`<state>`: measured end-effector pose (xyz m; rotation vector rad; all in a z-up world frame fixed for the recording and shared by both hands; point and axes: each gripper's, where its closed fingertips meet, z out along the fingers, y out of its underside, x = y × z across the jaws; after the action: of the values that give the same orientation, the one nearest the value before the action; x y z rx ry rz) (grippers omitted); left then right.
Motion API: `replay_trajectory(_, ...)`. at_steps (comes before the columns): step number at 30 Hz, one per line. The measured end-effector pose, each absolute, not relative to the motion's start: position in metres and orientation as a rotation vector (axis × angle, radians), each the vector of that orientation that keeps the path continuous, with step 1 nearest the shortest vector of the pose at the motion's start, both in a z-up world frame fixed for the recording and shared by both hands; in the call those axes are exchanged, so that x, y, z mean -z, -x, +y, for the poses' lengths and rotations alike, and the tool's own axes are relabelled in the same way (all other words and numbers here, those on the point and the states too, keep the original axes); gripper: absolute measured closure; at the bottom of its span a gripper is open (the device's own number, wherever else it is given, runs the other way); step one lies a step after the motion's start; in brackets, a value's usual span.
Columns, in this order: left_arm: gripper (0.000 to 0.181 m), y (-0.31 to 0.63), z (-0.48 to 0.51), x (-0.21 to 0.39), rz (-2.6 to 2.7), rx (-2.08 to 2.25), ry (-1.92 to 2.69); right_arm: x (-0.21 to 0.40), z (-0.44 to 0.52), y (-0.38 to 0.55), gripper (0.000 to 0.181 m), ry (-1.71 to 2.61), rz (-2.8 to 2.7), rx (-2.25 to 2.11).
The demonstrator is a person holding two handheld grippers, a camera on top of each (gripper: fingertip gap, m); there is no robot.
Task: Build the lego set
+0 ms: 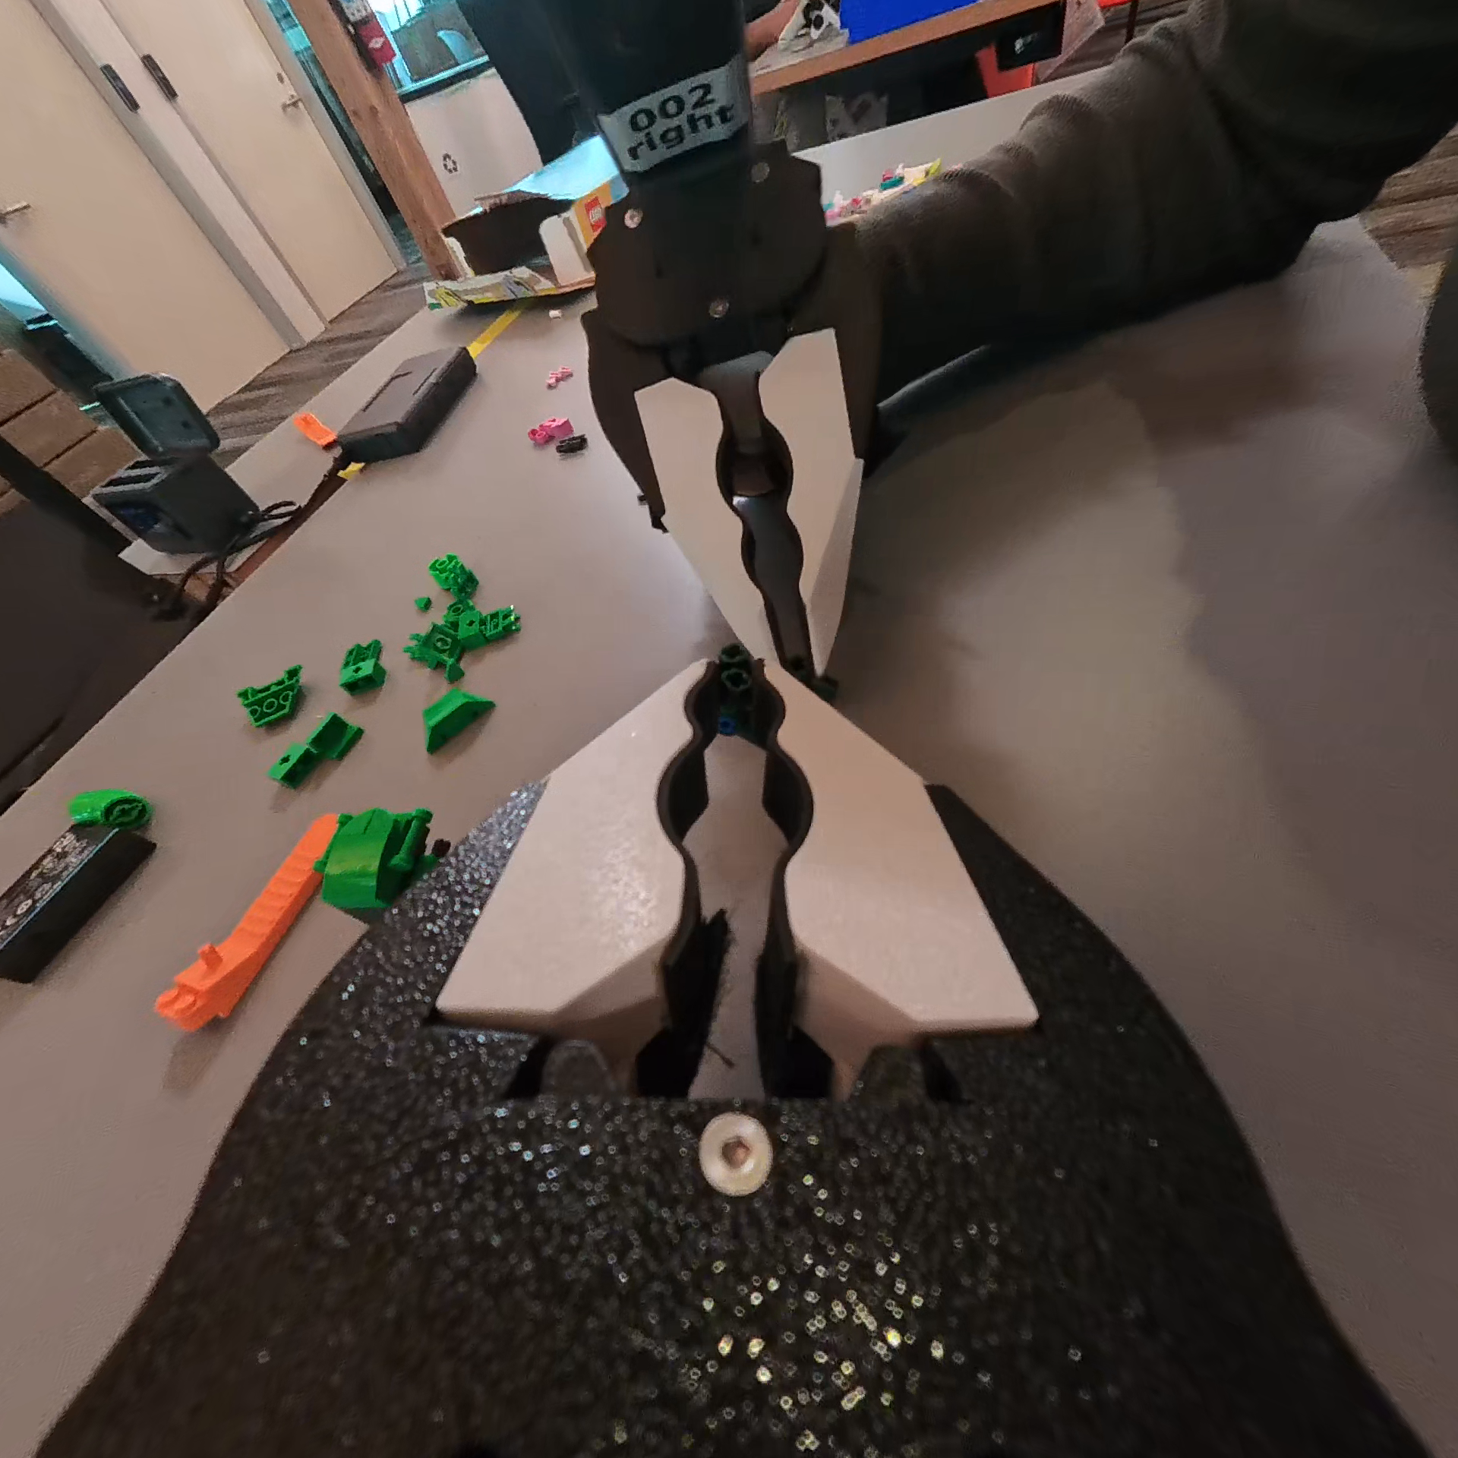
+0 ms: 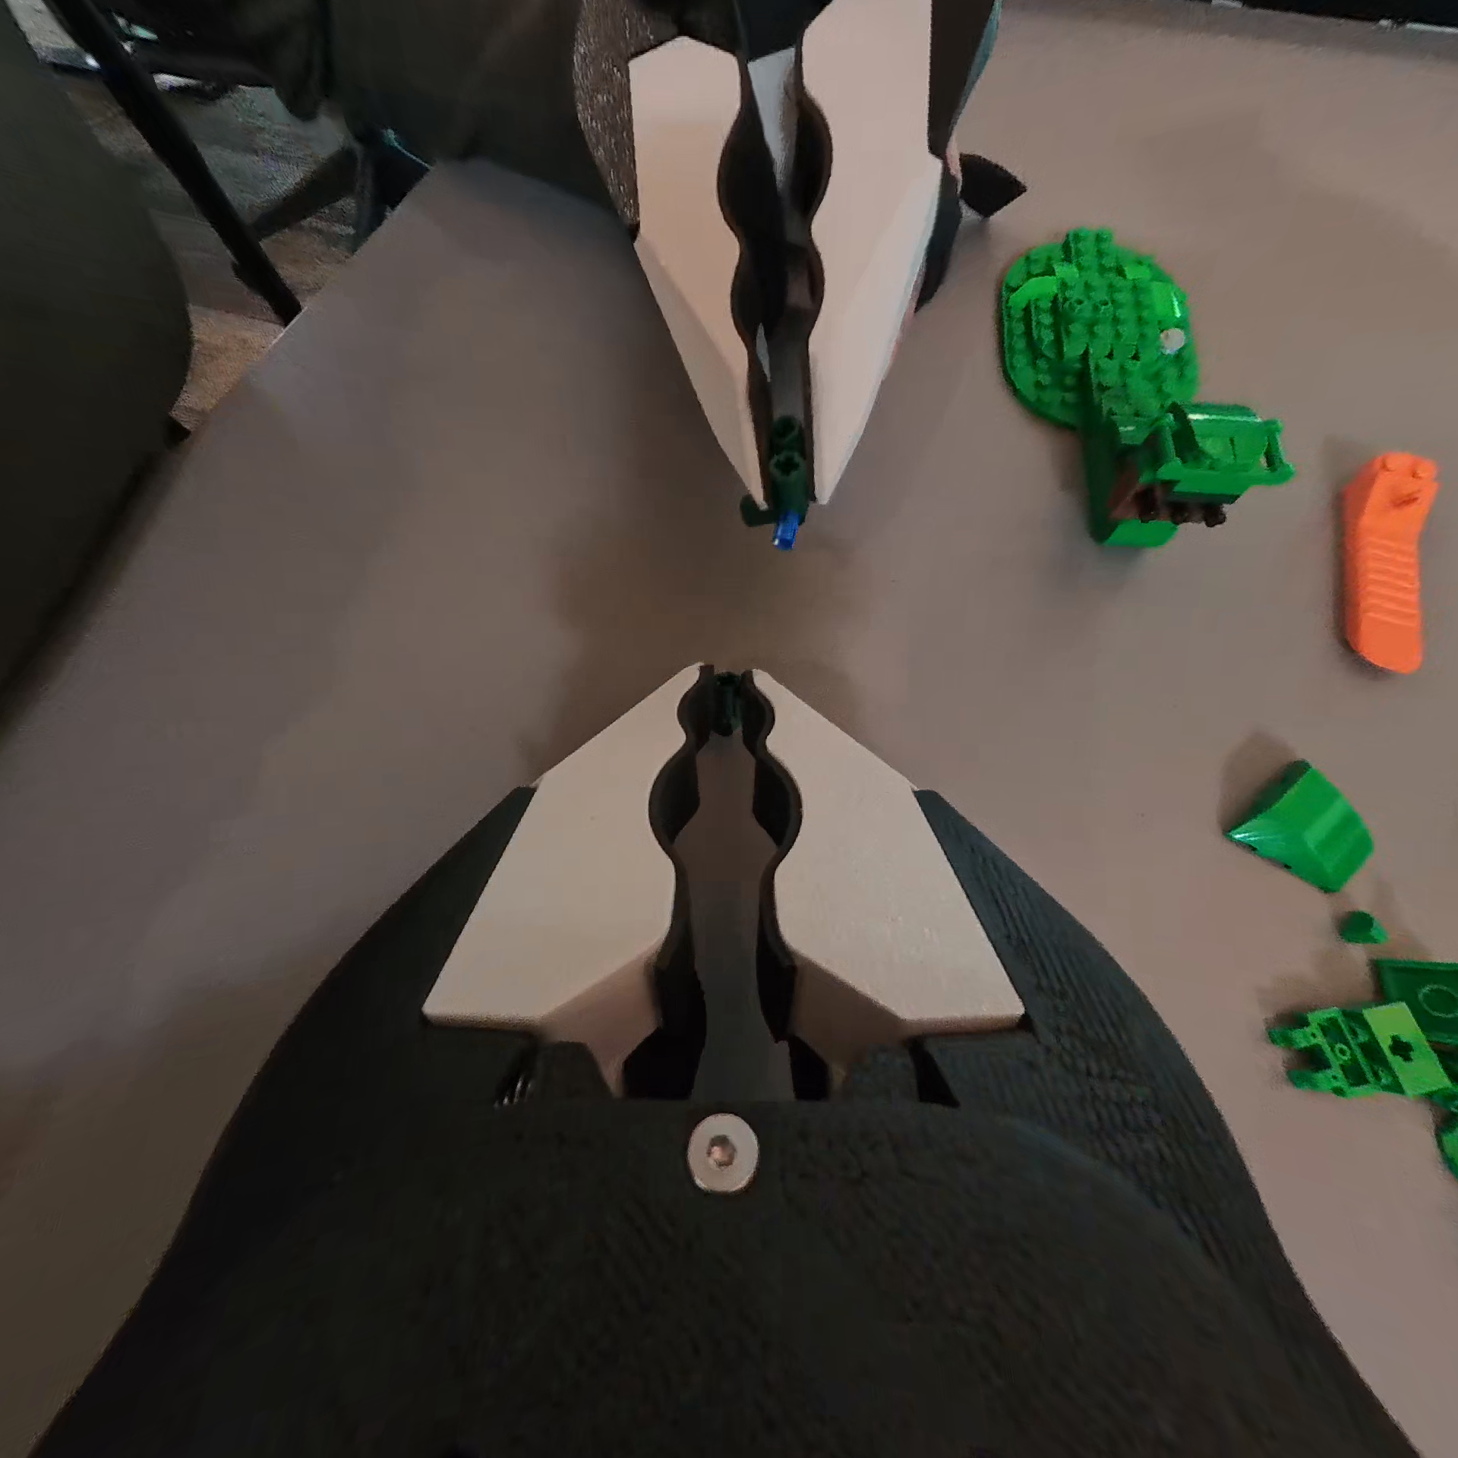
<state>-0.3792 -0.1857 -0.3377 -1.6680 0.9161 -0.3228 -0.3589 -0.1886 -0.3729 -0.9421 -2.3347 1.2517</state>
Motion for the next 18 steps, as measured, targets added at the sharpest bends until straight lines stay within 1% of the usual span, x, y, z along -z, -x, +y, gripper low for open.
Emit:
replay_trajectory(5,0.175,0.377,-0.187,0.341,0.936,0.319,1.678,0.377,-0.181,0.355,0.175,0.998,-2.36,-1.261)
replay_trajectory(10,0.175,0.376,-0.187,0.343,0.958,0.308,1.685,0.377,-0.179,0.35,0.163,1.08,-2.335,-1.278)
replay_trajectory(18,0.175,0.374,-0.189,0.345,0.975,0.311,1.688,0.379,-0.175,0.35,0.166,1.246,-2.288,-1.304)
